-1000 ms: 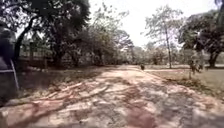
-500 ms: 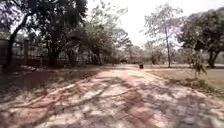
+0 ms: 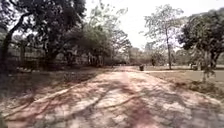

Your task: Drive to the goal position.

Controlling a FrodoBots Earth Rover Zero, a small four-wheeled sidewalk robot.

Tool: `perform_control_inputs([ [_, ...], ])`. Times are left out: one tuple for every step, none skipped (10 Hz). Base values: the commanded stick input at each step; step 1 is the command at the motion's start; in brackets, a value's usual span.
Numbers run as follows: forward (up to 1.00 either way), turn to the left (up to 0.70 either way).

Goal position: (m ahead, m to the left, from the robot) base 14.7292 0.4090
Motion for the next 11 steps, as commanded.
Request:
perform_control_inputs([
  [0.70, 0.00],
  [0.70, 0.00],
  [0.70, 0.00],
  [0.70, 0.00],
  [0.70, 0.00],
  [0.70, 0.00],
  [0.70, 0.00],
  [0.70, 0.00],
  [0.70, 0.00],
  [0.70, 0.00],
  [0.70, 0.00],
])
